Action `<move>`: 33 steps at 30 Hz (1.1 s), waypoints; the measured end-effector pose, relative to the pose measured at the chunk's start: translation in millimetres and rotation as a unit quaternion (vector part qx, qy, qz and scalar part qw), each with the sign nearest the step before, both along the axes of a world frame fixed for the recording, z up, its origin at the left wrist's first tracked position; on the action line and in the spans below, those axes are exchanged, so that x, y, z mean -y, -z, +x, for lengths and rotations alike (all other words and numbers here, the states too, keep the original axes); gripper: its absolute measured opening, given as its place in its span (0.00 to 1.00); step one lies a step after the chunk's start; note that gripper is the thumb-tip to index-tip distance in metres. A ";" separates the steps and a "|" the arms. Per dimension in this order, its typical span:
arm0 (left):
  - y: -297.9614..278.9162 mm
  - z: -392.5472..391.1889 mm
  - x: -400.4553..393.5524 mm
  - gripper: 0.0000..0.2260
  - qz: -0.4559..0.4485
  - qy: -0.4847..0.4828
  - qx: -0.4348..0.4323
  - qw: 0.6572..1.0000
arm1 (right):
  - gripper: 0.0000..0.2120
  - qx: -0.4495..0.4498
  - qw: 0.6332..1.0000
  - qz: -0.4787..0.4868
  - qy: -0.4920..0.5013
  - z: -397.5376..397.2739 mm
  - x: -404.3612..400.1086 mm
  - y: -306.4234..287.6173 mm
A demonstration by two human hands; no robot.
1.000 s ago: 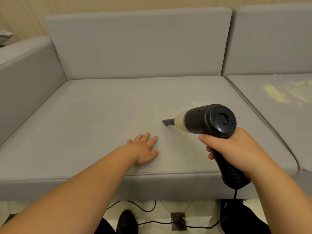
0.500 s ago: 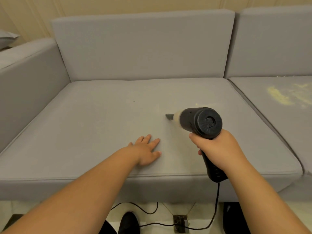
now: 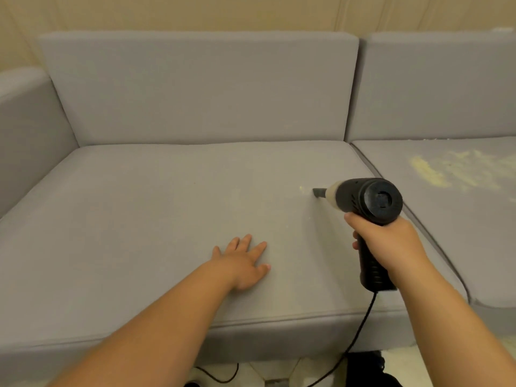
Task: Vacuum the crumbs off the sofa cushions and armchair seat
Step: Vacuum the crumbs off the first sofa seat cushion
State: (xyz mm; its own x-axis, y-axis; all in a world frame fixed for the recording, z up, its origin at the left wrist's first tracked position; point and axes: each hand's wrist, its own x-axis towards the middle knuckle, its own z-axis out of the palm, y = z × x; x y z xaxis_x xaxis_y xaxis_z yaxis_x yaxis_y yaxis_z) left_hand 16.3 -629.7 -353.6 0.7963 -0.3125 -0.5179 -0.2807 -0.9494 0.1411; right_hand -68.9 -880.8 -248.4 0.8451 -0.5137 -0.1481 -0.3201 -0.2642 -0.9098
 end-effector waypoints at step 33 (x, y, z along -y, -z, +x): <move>15.3 29.9 25.5 0.30 -0.007 0.034 0.024 0.999 | 0.11 -0.015 0.996 -0.004 -0.083 22.5 38.6 20.1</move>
State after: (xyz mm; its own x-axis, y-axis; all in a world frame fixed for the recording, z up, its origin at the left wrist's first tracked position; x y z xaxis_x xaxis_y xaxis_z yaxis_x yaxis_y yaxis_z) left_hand 46.2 -655.2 -368.9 0.7965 -0.3739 -0.4751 -0.3517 -0.9257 0.1390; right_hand -46.3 -919.4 -268.5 0.9138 -0.3682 -0.1716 -0.2990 -0.3239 -0.8976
